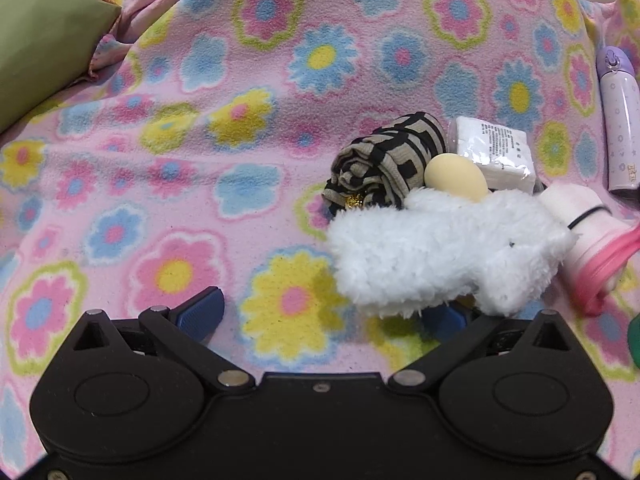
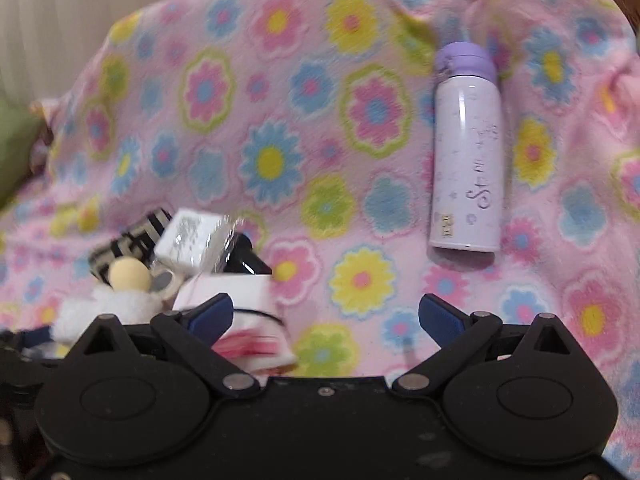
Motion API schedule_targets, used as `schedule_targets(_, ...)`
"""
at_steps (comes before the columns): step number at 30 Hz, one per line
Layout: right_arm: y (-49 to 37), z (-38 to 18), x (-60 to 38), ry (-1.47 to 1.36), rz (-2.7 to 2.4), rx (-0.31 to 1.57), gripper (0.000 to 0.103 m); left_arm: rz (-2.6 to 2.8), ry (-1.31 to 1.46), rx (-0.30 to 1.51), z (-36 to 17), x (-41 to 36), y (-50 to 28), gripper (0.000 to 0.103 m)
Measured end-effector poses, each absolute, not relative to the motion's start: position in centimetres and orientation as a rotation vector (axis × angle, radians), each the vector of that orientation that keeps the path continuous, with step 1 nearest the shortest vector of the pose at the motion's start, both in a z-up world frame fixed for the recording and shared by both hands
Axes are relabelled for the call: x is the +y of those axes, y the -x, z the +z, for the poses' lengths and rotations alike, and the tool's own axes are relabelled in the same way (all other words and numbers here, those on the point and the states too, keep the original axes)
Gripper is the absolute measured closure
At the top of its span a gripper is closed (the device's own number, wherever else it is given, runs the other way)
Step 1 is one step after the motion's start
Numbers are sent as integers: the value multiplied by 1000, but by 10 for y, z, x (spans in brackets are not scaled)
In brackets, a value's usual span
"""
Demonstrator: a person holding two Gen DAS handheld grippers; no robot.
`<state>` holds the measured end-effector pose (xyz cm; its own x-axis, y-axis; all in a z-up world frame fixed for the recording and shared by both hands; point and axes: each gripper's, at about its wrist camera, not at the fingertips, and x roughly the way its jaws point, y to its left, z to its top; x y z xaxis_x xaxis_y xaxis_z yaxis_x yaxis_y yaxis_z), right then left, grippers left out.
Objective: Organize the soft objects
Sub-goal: 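Move both tools back toward the remaining pile of soft items, then grasp the white fluffy plush with left tool while right grasps pink-edged towel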
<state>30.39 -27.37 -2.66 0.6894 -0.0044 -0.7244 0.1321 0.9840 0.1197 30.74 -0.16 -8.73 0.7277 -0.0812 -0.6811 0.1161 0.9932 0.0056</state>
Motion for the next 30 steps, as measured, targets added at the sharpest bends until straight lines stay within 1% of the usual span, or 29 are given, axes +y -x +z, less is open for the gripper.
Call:
schedule_targets(3,-294,-25,-276,-180,-67,821,3,-110,-48,748,-87,-1,-307,2)
schedule_targets(5,-285,-26,-269,-148,-42,827,3,-110,-48,749,-87,-1,-307,2)
schedule_targets(7,-279,-29,-256,-106,-12,834,6,-110,-48,749,-87,-2,-308,2)
schedule_targets(11,-276,-34,-227,-30,62,843,7,-110,-47,750,-87,-1,-308,2)
schedule_targets(18,-285,-44,-186,177,130,828,7,-111,-46,750,-87,-1,-308,2)
schedule_targets(24,-308,-57,-175,209,171,848,8,-112,-45,751,-87,-2,-308,2)
schedule_targets(25,-310,-58,-173,215,178,846,10,-112,-45,751,-87,-2,-308,2)
schedule_targets(27,-313,-60,-169,219,214,847,25,-112,-45,751,-87,-1,-308,2)
schedule_targets(30,-313,-58,-171,192,214,839,28,-112,-45,751,-87,-2,-308,2)
